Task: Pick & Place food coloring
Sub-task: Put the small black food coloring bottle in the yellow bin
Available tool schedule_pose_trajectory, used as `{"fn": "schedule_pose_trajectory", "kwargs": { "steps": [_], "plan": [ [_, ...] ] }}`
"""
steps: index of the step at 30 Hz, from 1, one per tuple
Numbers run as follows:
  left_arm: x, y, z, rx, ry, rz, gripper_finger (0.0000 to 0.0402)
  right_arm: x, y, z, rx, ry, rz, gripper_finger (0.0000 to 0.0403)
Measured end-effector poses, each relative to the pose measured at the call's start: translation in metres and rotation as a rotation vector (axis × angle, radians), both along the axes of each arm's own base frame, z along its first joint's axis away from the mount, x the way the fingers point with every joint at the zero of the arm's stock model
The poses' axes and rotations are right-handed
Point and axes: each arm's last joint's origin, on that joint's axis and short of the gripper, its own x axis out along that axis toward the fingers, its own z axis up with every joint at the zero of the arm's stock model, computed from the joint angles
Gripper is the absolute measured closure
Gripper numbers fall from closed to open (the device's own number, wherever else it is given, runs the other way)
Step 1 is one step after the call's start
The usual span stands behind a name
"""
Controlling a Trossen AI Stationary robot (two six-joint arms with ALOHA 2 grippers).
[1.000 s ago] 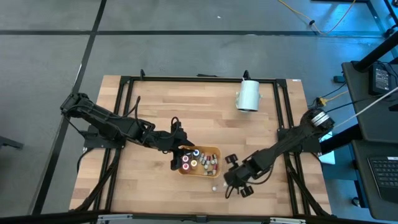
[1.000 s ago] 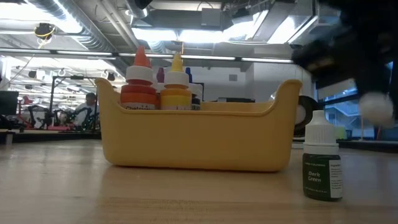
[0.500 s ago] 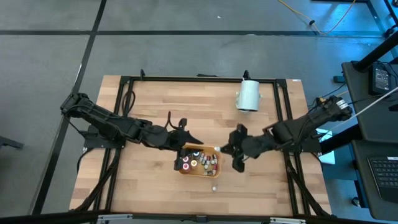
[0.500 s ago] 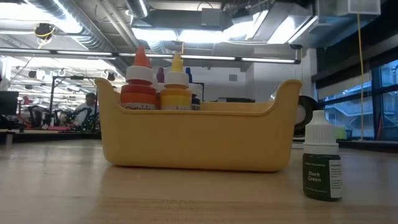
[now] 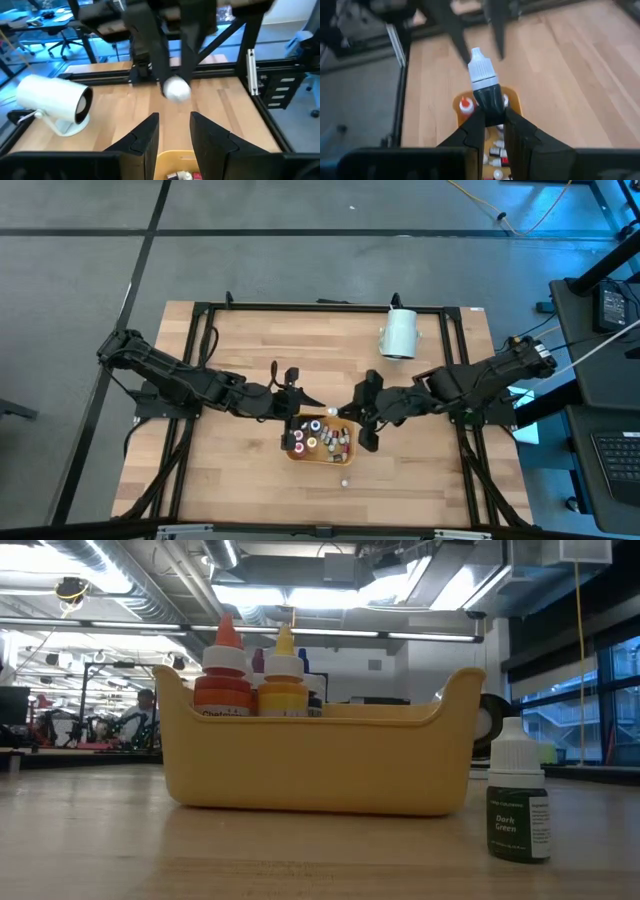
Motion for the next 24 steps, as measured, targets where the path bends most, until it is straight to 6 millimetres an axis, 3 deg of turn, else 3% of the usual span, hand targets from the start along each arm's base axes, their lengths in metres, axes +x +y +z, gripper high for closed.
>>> {"fn": "schedule_pose_trajectory", "kwargs": {
  "steps": [9, 24],
  "plan": [
    [-0.002, 0.0, -0.004, 0.018, 0.052, -0.037, 0.0295, 0.02, 0.0, -0.024, -0.009, 0.085, 0.02, 0.0346],
    [-0.003, 0.0, -0.008, 0.031, 0.085, -0.041, 0.0299, 0.025, -0.006, -0.017, 0.022, 0.017, 0.006, 0.0346]
  ]
}}
